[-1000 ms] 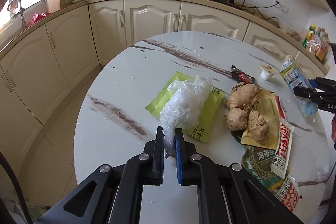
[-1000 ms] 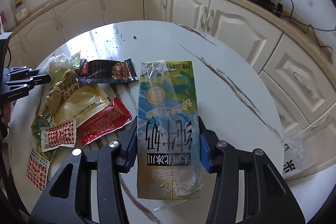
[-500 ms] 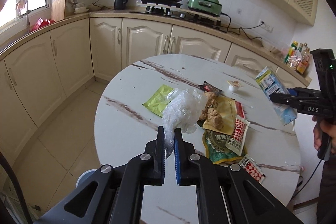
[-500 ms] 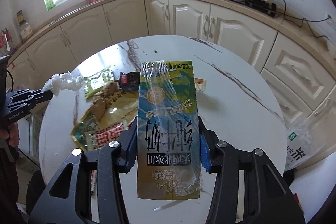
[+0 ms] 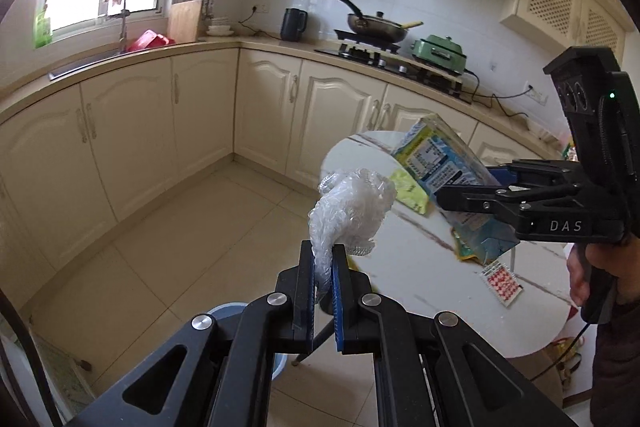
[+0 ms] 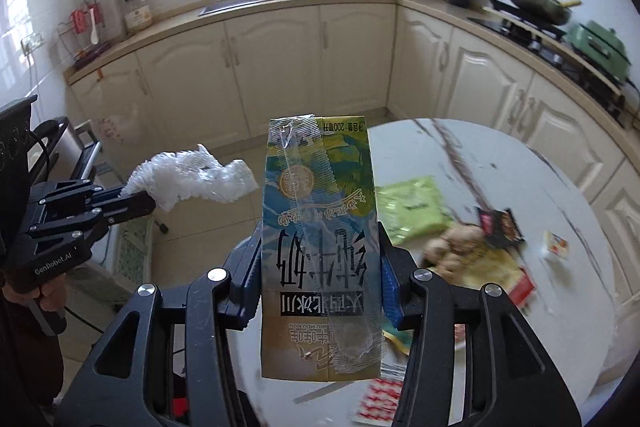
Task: Collect trash
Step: 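Carry the wrap and juice carton over the blue wastebasket with both tools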
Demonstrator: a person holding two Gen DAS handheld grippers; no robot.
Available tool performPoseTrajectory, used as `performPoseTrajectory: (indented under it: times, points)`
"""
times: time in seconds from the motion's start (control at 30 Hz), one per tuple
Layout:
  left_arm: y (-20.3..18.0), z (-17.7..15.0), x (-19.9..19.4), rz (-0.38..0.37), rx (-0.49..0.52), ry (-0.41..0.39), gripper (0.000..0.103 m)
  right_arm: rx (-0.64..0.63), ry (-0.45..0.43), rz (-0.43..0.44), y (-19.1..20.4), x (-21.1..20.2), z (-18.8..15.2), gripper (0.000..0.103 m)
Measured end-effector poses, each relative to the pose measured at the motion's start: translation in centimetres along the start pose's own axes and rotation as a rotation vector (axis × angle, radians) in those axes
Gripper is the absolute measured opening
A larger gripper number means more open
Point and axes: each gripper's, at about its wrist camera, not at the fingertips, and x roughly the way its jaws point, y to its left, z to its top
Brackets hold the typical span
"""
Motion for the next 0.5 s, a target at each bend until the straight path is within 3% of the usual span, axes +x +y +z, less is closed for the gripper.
performPoseTrajectory:
  times: [0.27,0.37,0.5]
  points:
    - [9.2,-4.5,-3.7,0.159,-0.116,0.042,0.003,-0.067,0.089,0.127,12.1,11.4,3.2,0.046]
    - [11.5,-6.1,-2.6,0.186,-0.154,0.094,0.003,-0.044,0.140,0.118,14.5,16.3,2.7,0.046]
    - [13.1,-8.6,1.5,0.178,-0.189,0.191,0.004,0.006,0.221,0.104,14.7,23.0,0.9,0.046]
